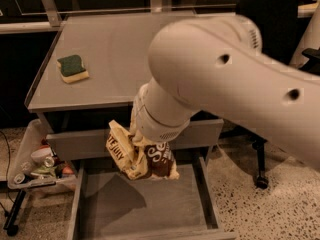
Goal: Pick brown chip bag from middle drawer and place on counter
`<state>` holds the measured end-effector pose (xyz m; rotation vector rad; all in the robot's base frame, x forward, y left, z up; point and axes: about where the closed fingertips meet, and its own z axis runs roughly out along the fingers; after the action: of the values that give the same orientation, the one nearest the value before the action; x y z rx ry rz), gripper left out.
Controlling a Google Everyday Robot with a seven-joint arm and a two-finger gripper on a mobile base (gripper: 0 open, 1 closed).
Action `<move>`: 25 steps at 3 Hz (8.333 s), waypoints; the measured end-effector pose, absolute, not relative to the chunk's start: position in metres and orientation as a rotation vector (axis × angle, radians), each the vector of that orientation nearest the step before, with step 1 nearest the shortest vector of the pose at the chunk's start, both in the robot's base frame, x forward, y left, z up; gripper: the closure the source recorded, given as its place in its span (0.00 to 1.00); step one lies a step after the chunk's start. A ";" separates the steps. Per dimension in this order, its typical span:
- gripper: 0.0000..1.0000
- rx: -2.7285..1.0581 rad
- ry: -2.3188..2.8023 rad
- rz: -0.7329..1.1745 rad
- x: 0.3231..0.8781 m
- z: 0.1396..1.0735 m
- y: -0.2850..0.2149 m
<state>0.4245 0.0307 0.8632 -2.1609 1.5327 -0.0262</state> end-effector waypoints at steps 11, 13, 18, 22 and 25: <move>1.00 -2.113 1.454 -0.337 0.441 1.016 0.028; 1.00 -2.095 1.433 -0.377 0.464 1.042 0.026; 1.00 -1.967 1.365 -0.393 0.569 1.108 0.041; 1.00 -1.982 1.427 -0.324 0.679 1.047 0.051; 0.81 -2.057 1.481 -0.258 0.654 0.982 0.072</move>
Offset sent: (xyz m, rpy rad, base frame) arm -0.0091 -0.0147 0.1489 -0.1579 -0.2229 -0.0439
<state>0.6541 0.0716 0.9822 -2.0568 1.4807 -0.2580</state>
